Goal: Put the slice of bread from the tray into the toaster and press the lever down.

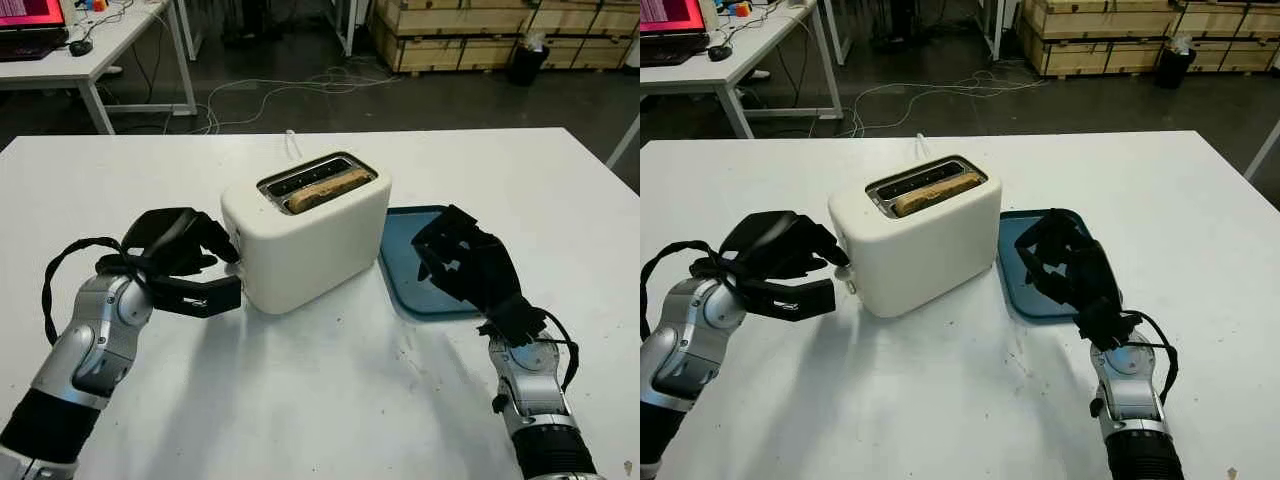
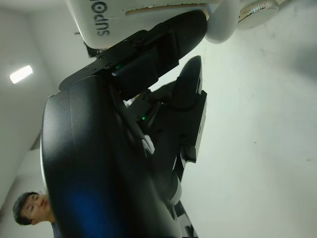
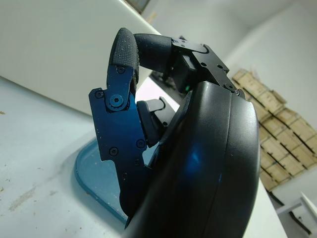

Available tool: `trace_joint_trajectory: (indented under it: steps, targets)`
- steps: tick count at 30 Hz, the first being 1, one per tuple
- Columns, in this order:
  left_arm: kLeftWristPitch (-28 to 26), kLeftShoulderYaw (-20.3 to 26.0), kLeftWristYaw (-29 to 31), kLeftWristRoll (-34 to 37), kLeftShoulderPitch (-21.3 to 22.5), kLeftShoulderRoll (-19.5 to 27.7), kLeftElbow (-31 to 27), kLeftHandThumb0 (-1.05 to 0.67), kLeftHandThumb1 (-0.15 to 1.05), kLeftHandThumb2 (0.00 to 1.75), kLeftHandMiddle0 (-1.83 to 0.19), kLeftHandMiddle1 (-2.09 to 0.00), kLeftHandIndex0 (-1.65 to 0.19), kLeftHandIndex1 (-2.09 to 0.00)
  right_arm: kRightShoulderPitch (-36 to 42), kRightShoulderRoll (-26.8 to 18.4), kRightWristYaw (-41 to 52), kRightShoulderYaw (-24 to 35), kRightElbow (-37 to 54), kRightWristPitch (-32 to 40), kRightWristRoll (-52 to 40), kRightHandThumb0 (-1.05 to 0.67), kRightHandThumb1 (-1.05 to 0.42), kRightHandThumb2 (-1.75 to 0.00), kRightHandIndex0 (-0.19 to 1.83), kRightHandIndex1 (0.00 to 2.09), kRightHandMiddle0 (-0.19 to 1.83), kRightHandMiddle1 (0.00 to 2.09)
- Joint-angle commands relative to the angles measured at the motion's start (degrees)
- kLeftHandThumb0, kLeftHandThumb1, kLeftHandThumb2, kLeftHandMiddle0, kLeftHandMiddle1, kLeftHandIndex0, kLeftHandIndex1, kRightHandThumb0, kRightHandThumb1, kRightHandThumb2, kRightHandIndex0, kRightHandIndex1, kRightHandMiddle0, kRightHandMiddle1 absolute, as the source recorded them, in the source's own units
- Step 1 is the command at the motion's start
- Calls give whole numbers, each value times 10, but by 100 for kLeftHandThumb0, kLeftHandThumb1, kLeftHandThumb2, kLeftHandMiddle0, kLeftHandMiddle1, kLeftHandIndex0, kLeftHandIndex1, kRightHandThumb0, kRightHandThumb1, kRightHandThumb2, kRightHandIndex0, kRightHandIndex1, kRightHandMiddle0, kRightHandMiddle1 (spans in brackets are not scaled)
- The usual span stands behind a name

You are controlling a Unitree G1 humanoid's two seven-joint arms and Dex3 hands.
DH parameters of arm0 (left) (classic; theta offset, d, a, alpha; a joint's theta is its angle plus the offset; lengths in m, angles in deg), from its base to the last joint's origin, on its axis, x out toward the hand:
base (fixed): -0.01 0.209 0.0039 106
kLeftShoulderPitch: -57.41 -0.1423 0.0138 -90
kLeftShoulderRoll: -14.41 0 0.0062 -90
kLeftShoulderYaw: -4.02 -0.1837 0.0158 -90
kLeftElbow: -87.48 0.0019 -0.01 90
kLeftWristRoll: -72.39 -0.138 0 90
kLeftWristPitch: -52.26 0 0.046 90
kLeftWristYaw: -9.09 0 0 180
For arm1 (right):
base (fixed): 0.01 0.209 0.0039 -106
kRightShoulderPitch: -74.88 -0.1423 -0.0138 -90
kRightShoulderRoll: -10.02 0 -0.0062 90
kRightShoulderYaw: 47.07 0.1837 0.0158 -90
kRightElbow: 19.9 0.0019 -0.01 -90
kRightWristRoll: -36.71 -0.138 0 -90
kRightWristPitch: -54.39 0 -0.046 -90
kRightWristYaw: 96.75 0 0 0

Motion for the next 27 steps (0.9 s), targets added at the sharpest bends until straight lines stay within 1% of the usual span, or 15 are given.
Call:
trace_joint_trajectory:
  steps: [1, 5, 8, 12, 13, 15, 16, 17, 18, 19, 20, 22, 23, 25, 27]
  targets:
    - [-29, -110, 72, -10, -102, -40, 141, 0, 92, 27, -94, -48, -104, -1, -9, -7, 3, -1, -6, -17, 1, -46, -92, -41, 79, 175, 50, 175]
    - [-40, -128, 99, -18, -96, -40, 147, -2, 92, 28, -87, -39, -94, 0, -10, -8, -1, -1, -10, -26, 7, -45, -92, -41, 79, 175, 50, 175]
    - [-42, -104, 93, -5, -92, -33, 123, -1, 92, 25, -92, -37, -95, -2, -10, -8, 1, 0, -9, -22, 3, -45, -92, -41, 79, 175, 50, 175]
    - [-63, -45, 78, 17, -91, -13, 22, -1, 92, 22, -101, -41, -101, -4, -11, -5, 7, 0, -11, -22, -5, -45, -92, -41, 79, 175, 50, 175]
    - [-69, -27, 73, 26, -92, -10, -11, -3, 92, 26, -100, -41, -100, -3, -12, -4, 7, 0, -12, -24, -7, -44, -92, -41, 79, 175, 50, 175]
    - [-69, 14, 52, 51, -98, -10, -69, -2, 92, 26, -101, -39, -101, -3, -12, 0, 6, 1, -12, -26, -8, -45, -92, -41, 79, 175, 50, 175]
    - [-58, 41, 26, 66, -104, -18, -94, -2, 92, 28, -102, -39, -101, -3, -12, 1, 5, 1, -12, -28, -9, -45, -92, -40, 79, 175, 50, 175]
    - [-49, 61, 4, 78, -109, -27, -112, -4, 92, 29, -107, -65, -102, -3, -12, 3, 4, 2, -12, -30, -9, -44, -92, -40, 79, 175, 49, 175]
    - [-40, 86, -34, 86, -114, -49, -136, -5, 92, 30, -97, -108, -104, -3, -12, 3, 2, 3, -11, -31, -10, -44, -92, -41, 80, 175, 49, 175]
    - [-23, 106, -69, 98, -119, -68, -152, -5, 92, 37, -94, -147, -106, -3, -12, 4, 2, 5, -11, -30, -13, -43, -92, -41, 79, 175, 48, 175]
    - [-5, 122, -99, 109, -122, -90, -165, -5, 92, 41, -93, -161, -107, -3, -12, 5, 4, 6, -10, -27, -18, -43, -92, -41, 79, 175, 48, 175]
    - [19, 143, -148, 133, -124, -136, -188, -5, 92, 53, -98, -172, -109, -4, -13, 6, 7, 9, -9, -22, -27, -44, -92, -41, 79, 175, 47, 175]
    - [23, 148, -162, 140, -125, -154, -197, -5, 92, 57, -101, -173, -109, -4, -14, 5, 8, 9, -9, -22, -29, -44, -92, -41, 78, 175, 46, 175]
    - [19, 147, -179, 136, -124, -177, -218, -5, 92, 60, -103, -174, -111, -5, -17, 2, 10, 10, -7, -19, -33, -45, -92, -41, 77, 175, 45, 175]
    - [12, 142, -181, 127, -125, -189, -233, -6, 92, 59, -103, -174, -114, -8, -23, -5, 13, 13, -5, -13, -35, -46, -92, -40, 75, 175, 45, 175]
